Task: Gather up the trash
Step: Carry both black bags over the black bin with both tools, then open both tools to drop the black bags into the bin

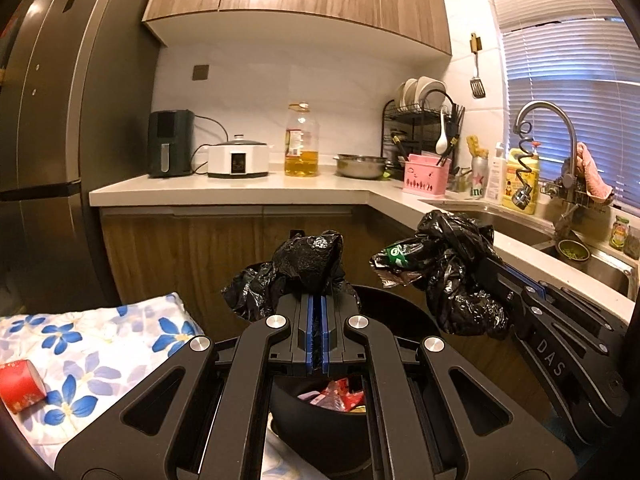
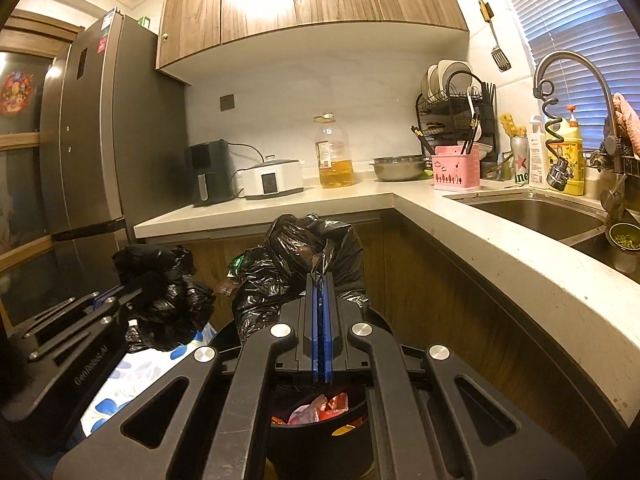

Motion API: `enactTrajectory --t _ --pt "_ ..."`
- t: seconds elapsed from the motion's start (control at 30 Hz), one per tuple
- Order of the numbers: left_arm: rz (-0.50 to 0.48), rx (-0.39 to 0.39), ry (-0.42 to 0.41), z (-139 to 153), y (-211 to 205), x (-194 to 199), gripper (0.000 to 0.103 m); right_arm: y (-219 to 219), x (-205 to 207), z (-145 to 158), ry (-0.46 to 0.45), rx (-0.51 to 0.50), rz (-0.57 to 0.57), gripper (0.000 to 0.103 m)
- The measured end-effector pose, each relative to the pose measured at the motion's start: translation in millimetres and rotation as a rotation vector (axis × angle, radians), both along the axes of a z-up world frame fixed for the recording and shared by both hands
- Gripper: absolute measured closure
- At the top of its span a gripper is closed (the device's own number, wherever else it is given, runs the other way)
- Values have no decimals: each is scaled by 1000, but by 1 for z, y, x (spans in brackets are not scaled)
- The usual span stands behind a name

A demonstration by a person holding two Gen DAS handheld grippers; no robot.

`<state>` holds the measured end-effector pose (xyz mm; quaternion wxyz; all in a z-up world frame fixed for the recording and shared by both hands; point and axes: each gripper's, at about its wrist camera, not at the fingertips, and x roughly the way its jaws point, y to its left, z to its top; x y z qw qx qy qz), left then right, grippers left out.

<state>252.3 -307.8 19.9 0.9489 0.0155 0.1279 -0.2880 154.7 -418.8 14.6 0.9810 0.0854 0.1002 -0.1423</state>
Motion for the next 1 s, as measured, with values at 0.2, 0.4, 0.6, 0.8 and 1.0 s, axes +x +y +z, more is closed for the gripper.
enactTrajectory --t 0.2,0.4,0.6,0.8,1.0 --pt "-14 -4 19 -6 -7 10 101 -4 7 -2 6 3 2 100" --pt "-25 -3 27 -12 -12 19 101 -7 12 -7 16 12 2 100" --pt "-39 -3 45 -20 -13 28 101 -9 18 -9 25 15 6 100" --pt "-34 4 63 -28 -16 34 97 -13 27 -15 44 31 13 100" --pt "-45 0 85 -34 -13 39 76 -20 35 -23 70 54 16 98"
